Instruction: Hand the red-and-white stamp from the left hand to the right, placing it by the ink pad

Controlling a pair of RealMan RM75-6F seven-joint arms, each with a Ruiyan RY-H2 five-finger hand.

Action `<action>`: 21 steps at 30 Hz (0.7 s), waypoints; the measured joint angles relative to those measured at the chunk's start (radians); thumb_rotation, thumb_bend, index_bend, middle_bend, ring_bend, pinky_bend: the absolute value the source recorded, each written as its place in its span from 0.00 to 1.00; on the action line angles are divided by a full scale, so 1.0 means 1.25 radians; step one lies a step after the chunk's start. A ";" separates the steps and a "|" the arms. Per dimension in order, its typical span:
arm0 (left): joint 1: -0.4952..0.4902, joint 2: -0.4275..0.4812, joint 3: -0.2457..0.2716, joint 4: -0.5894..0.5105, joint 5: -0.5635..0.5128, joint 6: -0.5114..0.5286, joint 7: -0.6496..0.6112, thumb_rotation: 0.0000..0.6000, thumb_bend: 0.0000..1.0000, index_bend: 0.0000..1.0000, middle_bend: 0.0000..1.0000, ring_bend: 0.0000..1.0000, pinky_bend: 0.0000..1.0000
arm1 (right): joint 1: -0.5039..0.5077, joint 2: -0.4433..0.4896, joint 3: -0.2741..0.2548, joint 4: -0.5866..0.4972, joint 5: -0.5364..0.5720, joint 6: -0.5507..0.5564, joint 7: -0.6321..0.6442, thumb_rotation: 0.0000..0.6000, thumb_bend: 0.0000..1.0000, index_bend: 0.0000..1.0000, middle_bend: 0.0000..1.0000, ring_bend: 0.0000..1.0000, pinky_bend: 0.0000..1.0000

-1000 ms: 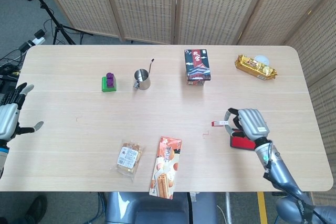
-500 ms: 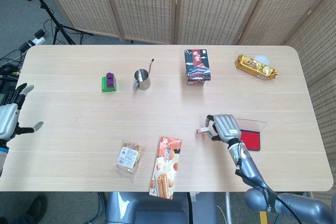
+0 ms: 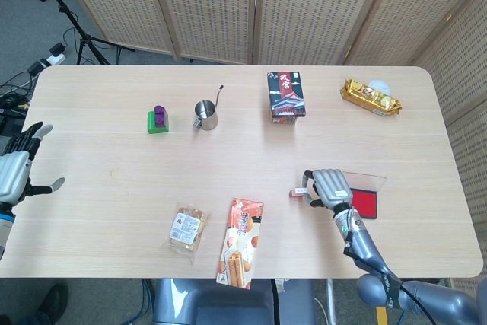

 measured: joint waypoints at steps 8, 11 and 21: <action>-0.003 0.002 0.001 0.000 -0.004 -0.008 0.002 1.00 0.21 0.00 0.00 0.00 0.00 | 0.001 -0.003 -0.004 0.006 0.001 -0.006 -0.007 1.00 0.77 0.59 0.94 0.96 1.00; -0.004 0.003 0.002 -0.001 -0.005 -0.011 0.002 1.00 0.21 0.00 0.00 0.00 0.00 | 0.001 -0.003 -0.005 0.006 0.001 -0.008 -0.009 1.00 0.76 0.56 0.94 0.96 1.00; -0.005 0.011 0.005 -0.004 -0.002 -0.019 -0.003 1.00 0.21 0.00 0.00 0.00 0.00 | 0.000 0.002 -0.013 -0.005 -0.002 -0.014 -0.013 1.00 0.76 0.51 0.94 0.96 1.00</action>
